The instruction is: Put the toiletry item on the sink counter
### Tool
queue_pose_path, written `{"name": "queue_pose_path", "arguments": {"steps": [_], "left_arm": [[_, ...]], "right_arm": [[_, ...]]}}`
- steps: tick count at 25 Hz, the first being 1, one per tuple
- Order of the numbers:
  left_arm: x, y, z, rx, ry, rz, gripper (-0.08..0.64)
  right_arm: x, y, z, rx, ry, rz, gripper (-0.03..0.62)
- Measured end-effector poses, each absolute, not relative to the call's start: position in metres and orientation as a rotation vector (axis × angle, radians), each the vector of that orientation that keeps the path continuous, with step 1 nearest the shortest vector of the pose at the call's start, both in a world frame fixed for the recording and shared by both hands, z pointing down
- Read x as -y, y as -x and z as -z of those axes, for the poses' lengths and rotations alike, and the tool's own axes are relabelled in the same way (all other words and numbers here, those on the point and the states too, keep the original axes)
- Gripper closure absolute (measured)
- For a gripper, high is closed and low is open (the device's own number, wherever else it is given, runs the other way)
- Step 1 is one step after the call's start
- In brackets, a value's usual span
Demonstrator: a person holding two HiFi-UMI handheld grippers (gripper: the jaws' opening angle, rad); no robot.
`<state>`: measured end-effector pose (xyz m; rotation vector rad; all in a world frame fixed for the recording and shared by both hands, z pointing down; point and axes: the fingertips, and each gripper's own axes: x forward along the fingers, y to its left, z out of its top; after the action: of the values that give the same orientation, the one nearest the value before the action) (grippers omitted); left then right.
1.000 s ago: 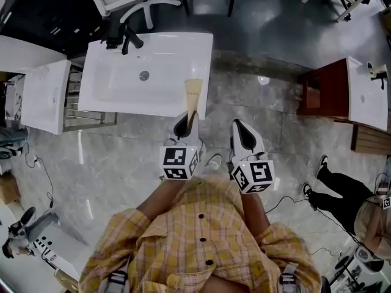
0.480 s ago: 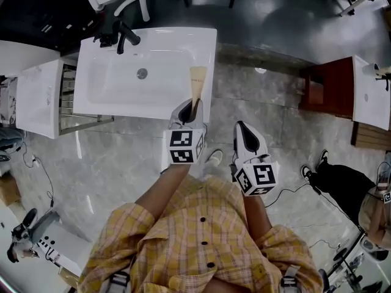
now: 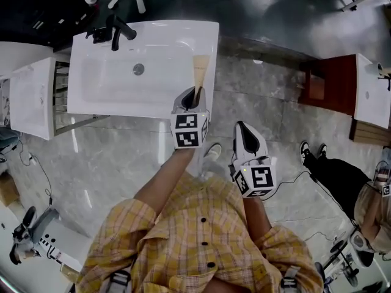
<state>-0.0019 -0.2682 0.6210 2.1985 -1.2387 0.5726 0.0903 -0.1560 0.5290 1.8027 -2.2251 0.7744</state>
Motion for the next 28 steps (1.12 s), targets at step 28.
{"name": "queue_pose_path", "arguments": {"steps": [28], "left_arm": [[0.296, -0.012, -0.706, 1.153, -2.038, -0.699, 0.525]], "right_arm": [[0.151, -0.083, -0.550, 2.136, -1.807, -0.799, 0.592]]}}
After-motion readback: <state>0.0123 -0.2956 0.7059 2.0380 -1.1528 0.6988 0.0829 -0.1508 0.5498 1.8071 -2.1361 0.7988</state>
